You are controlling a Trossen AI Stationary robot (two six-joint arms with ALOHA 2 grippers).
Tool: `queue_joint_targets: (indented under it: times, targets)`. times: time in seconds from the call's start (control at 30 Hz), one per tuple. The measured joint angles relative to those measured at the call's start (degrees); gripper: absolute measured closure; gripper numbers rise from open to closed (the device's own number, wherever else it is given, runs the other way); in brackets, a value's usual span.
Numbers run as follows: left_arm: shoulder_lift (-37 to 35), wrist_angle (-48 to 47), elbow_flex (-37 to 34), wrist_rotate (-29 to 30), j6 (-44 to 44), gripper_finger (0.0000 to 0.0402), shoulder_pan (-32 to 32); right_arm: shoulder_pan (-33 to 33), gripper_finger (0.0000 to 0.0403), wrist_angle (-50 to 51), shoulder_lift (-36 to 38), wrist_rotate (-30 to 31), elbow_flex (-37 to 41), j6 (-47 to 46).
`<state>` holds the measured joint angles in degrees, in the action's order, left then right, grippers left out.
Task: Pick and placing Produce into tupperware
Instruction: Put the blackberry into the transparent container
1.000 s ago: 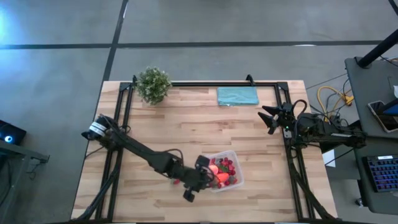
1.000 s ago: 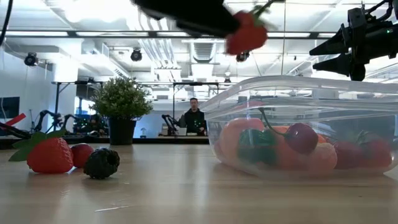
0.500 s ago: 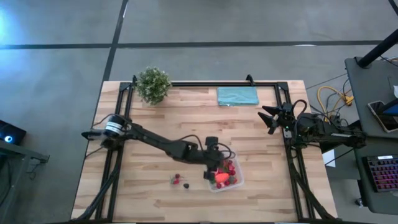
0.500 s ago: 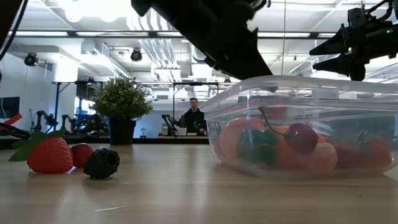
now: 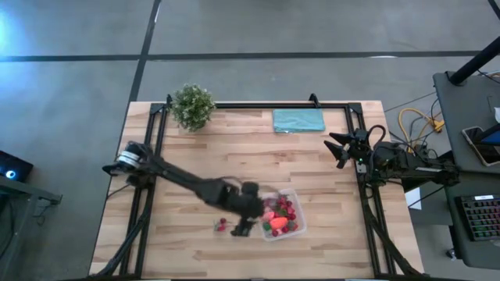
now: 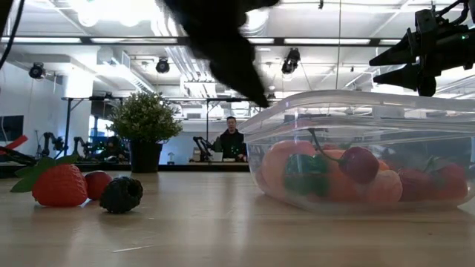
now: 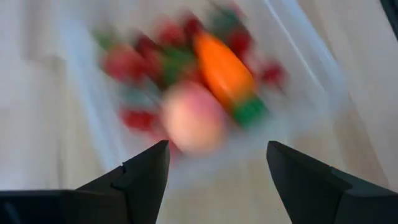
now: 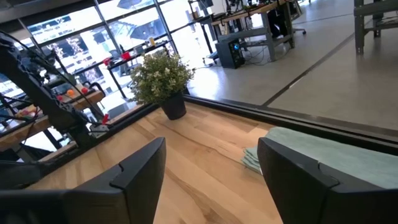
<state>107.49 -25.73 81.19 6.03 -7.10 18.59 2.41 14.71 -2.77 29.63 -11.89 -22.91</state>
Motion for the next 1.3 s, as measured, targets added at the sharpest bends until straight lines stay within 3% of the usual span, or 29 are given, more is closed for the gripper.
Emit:
queue_joint_targets:
  times: [0.2, 0.4, 0.73, 1.03, 1.3]
  targets:
    - [-2.3, -11.6, -2.7, -0.2, 5.0, 0.015, 9.2, 0.0, 0.0154, 0.0, 0.0, 0.0, 0.0, 0.0]
    - [-2.2, -7.2, -6.4, 3.8, 4.4, 0.0151, 15.9, 0.0, 0.0158, 0.0, 0.0, 0.0, 0.0, 0.0]
    - [-2.2, -4.4, -9.5, 5.4, -3.0, 0.0151, 13.7, 0.0, 0.0154, 0.0, 0.0, 0.0, 0.0, 0.0]
    - [-2.1, 1.4, -14.0, 1.4, -3.1, 0.0151, 12.8, 0.0, 0.0152, 0.0, 0.0, 0.0, 0.0, 0.0]
    - [-1.9, 2.9, -15.0, 1.6, -3.1, 0.0151, 12.2, 0.0, 0.0156, 0.0, 0.0, 0.0, 0.0, 0.0]
